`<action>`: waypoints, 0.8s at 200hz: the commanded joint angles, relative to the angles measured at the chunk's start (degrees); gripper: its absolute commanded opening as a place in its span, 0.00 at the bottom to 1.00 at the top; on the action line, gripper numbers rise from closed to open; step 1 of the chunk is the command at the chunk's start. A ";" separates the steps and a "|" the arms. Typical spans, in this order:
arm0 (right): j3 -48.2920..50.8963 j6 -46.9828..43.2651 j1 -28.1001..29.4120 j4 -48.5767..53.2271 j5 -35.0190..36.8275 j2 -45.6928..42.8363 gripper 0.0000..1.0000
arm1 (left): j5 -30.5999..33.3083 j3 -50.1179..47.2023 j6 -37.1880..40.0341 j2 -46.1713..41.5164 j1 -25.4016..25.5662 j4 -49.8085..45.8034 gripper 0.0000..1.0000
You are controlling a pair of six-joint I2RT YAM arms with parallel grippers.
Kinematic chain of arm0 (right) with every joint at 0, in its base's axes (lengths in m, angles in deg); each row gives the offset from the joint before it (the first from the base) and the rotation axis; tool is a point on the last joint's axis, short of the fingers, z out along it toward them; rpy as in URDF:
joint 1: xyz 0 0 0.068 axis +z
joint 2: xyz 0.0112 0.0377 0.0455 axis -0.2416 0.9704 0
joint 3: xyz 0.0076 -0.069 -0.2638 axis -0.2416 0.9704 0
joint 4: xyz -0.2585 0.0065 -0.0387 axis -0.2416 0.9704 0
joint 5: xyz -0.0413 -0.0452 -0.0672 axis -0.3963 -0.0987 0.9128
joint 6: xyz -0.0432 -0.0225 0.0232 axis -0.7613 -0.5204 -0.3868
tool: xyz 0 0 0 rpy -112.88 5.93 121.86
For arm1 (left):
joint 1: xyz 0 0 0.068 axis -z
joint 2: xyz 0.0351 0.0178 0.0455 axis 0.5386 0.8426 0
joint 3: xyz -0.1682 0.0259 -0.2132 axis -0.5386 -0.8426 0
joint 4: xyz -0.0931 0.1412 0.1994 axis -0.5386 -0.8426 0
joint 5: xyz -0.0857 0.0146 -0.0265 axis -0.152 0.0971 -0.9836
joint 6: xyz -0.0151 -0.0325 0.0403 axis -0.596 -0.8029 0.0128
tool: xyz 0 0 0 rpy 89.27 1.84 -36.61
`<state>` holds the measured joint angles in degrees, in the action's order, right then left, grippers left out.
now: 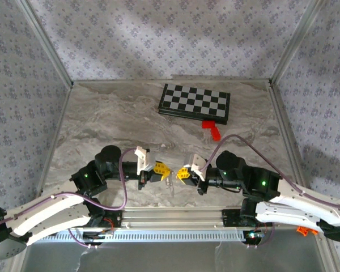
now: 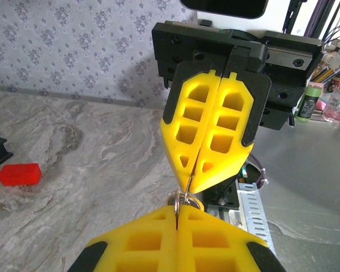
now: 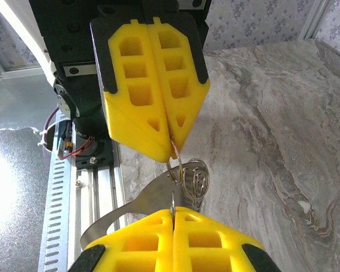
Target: Put the keys on the keyring
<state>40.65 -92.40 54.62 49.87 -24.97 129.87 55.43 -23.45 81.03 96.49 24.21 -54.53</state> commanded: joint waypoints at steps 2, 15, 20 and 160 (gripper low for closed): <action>-0.74 -0.25 -0.63 0.06 -1.04 -0.76 0.00 | -1.84 2.53 0.81 0.40 0.42 1.02 0.00; -0.72 -0.25 -0.98 -0.26 -1.43 -0.67 0.00 | -1.98 2.65 0.82 0.51 0.51 1.01 0.00; -0.84 -0.25 -1.01 -0.32 -1.66 -0.59 0.00 | -2.02 2.77 0.80 0.57 0.51 0.98 0.00; -1.37 -0.60 -1.98 -1.61 -1.76 0.12 0.00 | -1.94 3.12 1.11 0.87 0.86 0.57 0.00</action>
<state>40.65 -92.40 53.00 49.63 -25.88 130.09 54.84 -23.10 81.05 97.47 24.60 -54.57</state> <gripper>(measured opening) 0.051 0.045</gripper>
